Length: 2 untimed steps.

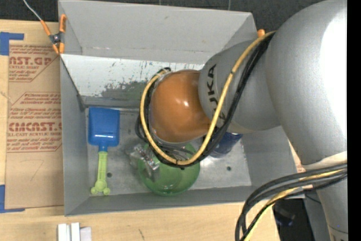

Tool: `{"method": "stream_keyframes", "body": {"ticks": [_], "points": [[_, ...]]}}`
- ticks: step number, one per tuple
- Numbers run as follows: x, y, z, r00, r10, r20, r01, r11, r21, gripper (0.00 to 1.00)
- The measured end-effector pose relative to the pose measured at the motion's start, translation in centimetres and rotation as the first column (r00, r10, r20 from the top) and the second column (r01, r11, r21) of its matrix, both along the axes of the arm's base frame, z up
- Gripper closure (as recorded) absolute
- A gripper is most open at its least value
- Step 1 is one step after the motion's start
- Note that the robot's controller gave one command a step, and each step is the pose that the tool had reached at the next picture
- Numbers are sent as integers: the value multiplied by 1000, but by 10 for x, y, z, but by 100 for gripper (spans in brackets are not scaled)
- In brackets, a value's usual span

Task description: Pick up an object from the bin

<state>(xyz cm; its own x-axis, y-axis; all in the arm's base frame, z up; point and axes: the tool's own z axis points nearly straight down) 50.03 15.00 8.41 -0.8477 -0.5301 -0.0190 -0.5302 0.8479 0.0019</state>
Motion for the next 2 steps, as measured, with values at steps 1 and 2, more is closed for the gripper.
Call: {"method": "stream_keyframes", "body": {"ticks": [1,2], "points": [[-2,-1,26,1000,0,-7,0,1000,-3,100],[0,0,41,1000,-1,0,1,1000,0,100]]}}
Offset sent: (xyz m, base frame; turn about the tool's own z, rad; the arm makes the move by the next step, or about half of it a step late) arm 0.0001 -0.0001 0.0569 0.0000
